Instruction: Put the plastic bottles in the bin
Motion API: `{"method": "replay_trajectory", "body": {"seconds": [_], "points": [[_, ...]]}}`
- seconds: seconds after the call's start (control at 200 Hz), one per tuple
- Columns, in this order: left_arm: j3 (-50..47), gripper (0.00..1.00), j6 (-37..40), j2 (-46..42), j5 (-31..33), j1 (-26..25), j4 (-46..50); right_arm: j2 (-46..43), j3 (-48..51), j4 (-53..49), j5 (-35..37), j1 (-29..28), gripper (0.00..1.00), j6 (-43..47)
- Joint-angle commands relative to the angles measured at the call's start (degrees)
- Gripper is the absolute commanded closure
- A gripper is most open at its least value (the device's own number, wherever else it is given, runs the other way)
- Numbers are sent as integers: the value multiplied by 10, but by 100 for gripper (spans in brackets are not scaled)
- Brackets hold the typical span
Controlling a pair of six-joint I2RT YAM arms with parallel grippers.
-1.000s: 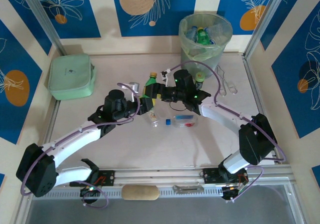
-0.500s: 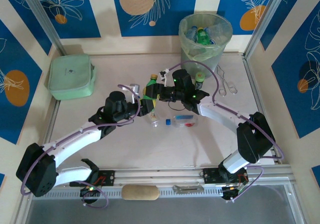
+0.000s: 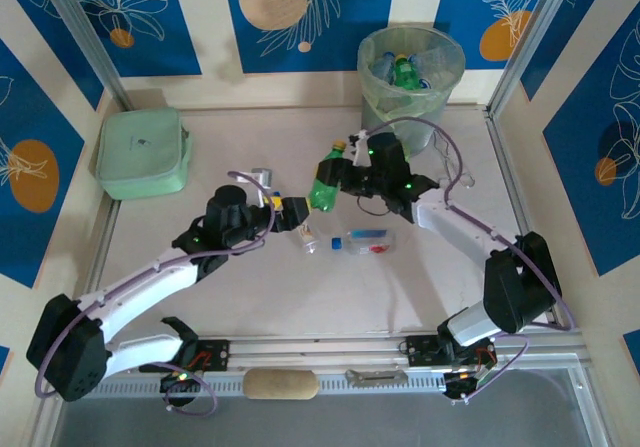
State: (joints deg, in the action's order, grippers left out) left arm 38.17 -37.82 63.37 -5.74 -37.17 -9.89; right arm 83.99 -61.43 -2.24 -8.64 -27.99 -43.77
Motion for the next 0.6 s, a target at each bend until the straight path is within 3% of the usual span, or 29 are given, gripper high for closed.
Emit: {"method": "replay_trajectory", "body": {"seconds": [0.0,0.065,0.325,0.595], "points": [[-22,0,-38,-14,138,4,83,-44,-15,-39,28,42,49,36],[-30,0,-58,-4,156,20,89,-62,-23,-43,43,67,49,53],[7,0,-55,92,95,33,55,-78,-89,-12,97,164,49,73],[13,0,-51,120,58,34,63,34,-280,15,129,220,48,108]]}}
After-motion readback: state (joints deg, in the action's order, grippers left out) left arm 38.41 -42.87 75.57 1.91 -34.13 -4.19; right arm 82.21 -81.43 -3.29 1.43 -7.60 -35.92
